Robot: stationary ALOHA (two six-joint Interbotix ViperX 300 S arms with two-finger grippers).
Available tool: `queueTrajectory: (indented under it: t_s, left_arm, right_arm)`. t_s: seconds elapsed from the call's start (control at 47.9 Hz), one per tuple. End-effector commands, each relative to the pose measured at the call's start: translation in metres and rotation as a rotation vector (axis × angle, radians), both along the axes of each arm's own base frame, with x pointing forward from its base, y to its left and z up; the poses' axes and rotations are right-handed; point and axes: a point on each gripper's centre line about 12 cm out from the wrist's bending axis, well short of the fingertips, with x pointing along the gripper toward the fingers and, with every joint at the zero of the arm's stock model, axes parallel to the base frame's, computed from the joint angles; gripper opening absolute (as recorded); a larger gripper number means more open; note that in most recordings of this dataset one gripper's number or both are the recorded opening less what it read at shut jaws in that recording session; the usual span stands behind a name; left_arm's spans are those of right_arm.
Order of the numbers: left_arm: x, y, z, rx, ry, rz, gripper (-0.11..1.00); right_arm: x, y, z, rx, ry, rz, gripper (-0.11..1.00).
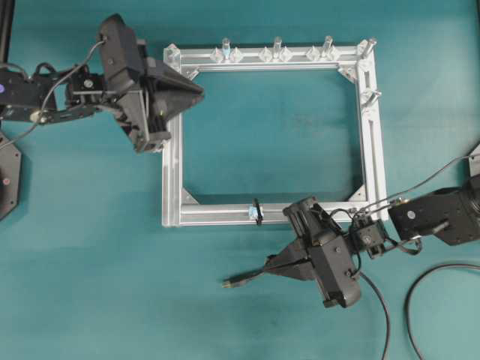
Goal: Insert the wire through the string loop located in the center.
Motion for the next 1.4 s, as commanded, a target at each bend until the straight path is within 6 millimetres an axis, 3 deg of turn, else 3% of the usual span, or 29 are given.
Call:
queueTrajectory:
  t_s: [0.0,0.063,0.209,0.251,0.773,1.086,1.378]
  left_arm:
    - [-0.002,-0.004,0.009,0.005,-0.018,-0.013,0.37]
    - [-0.004,-0.007,0.009,0.003,-0.012,-0.018,0.36]
    - [-0.01,-0.011,0.01,0.002,-0.011,-0.027,0.36]
    - [-0.011,-0.012,0.011,0.002,-0.012,-0.029,0.36]
    - [-0.019,-0.023,0.007,0.0,-0.003,-0.06,0.36]
    - [-0.02,-0.024,0.006,0.0,0.0,-0.061,0.36]
    - [-0.02,-0.025,0.006,0.0,0.0,-0.064,0.36]
  right_arm:
    - [0.006,0.003,0.012,0.012,-0.043,0.003,0.01]
    - [0.006,0.003,0.011,0.01,-0.04,0.006,0.05]
    - [0.006,0.003,0.004,0.005,-0.022,0.004,0.42]
    - [0.006,0.003,0.001,0.003,-0.017,0.006,0.48]
    - [0.018,0.006,-0.014,0.003,0.001,0.002,0.44]
    - [0.015,0.006,-0.026,-0.002,0.033,0.0,0.43]
    - [0.014,0.005,-0.033,0.019,0.066,-0.018,0.12]
